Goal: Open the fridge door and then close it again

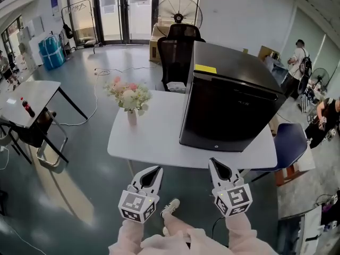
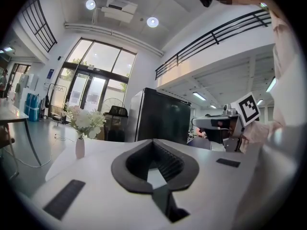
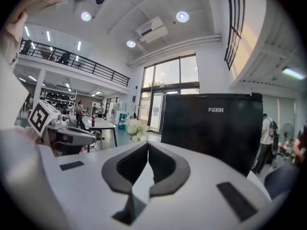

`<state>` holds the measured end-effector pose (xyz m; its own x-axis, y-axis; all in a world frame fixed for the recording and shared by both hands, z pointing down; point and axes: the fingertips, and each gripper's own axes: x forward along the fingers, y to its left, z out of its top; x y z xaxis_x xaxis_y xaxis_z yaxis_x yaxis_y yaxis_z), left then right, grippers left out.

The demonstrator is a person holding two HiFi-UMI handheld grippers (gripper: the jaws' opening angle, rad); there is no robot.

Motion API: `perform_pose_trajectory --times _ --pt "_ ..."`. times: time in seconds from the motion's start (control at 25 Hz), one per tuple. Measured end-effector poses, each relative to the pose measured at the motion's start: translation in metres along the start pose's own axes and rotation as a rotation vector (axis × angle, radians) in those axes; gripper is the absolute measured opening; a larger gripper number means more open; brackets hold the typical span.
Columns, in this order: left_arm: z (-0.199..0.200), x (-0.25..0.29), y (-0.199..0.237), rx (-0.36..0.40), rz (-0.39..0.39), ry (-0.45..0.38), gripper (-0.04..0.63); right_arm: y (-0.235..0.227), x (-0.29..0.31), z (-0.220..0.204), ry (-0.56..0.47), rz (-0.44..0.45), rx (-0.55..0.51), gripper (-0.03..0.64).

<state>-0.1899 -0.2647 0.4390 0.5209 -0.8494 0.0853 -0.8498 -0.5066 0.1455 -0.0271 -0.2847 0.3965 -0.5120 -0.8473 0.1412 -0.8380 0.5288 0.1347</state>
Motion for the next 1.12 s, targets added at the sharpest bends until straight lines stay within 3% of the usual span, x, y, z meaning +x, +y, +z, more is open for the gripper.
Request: perform_pose_trajectory --times 0.2,0.56,0.84,1.12 --pt "0.017 0.042 0.006 -0.012 -0.063 -0.009 0.011 -0.038 0.020 0.009 0.010 -0.039 -0.049 0.012" --pt "0.049 0.111 0.015 0.065 -0.143 0.009 0.011 -0.091 0.064 0.047 -0.016 -0.063 -0.124 0.015" --pt "0.076 0.148 0.032 0.096 -0.141 -0.020 0.011 -0.106 0.091 0.092 -0.097 -0.010 -0.236 0.017" --pt "0.096 0.179 0.047 0.113 -0.135 -0.049 0.011 -0.117 0.109 0.132 -0.073 0.049 -0.454 0.132"
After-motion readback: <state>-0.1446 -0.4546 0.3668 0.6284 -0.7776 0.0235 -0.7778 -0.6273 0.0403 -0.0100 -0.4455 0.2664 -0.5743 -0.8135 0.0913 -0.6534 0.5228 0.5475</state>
